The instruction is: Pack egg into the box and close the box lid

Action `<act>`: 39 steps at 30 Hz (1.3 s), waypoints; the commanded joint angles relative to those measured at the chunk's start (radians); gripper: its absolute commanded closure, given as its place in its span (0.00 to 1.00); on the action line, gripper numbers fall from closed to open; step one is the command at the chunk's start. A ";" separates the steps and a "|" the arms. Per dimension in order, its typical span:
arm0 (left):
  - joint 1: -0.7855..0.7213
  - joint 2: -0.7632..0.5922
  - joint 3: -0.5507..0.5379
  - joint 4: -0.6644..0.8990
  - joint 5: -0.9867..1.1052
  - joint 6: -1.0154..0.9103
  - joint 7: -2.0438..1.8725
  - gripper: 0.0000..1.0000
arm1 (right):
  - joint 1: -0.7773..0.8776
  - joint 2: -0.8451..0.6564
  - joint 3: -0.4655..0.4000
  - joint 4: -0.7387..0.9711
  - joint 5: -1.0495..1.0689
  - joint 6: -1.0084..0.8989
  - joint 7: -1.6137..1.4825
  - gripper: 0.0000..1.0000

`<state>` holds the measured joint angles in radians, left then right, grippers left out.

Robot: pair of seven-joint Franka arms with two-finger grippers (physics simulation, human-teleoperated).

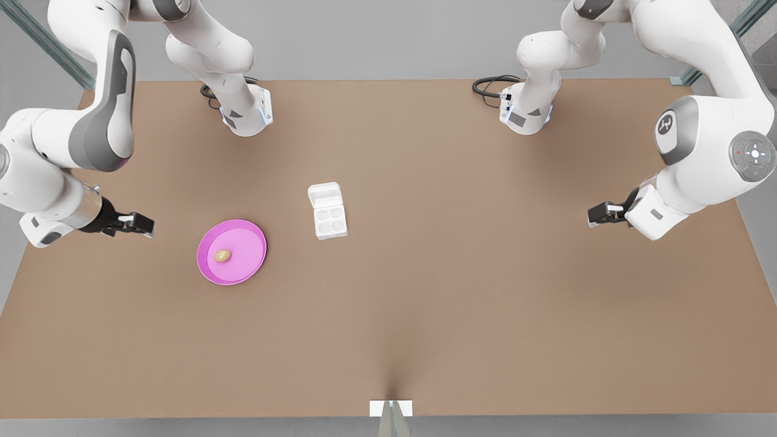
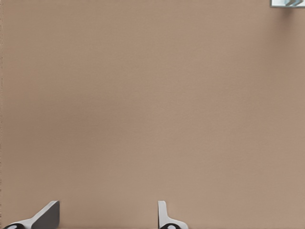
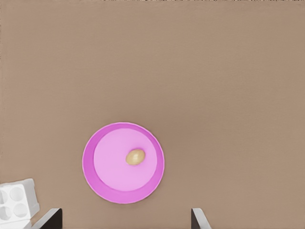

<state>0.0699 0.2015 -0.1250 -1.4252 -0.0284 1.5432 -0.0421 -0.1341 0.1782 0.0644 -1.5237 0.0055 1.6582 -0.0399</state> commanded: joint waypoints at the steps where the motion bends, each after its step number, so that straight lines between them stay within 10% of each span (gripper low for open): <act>1: -0.005 -0.001 -0.001 0.000 0.010 0.009 -0.042 0.00 | -0.001 0.000 0.000 0.001 0.001 0.025 -0.040 0.00; 16: -0.170 0.150 -0.022 -0.003 0.053 0.135 -0.052 0.00 | 0.102 0.314 0.023 0.050 -0.027 0.120 0.065 0.00; 21: -0.145 0.136 -0.016 -0.008 0.056 0.118 -0.047 0.00 | 0.079 0.032 0.141 -0.529 -0.062 0.471 0.077 0.00; 39: -0.162 0.148 -0.091 0.143 0.289 0.206 0.149 0.00 | -0.033 0.170 0.170 -0.631 -0.297 0.821 0.158 0.00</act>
<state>-0.1000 0.3482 -0.2175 -1.2822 0.2131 1.6733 -0.0544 -0.1661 0.3447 0.2340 -2.1550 -0.2689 2.4025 0.0538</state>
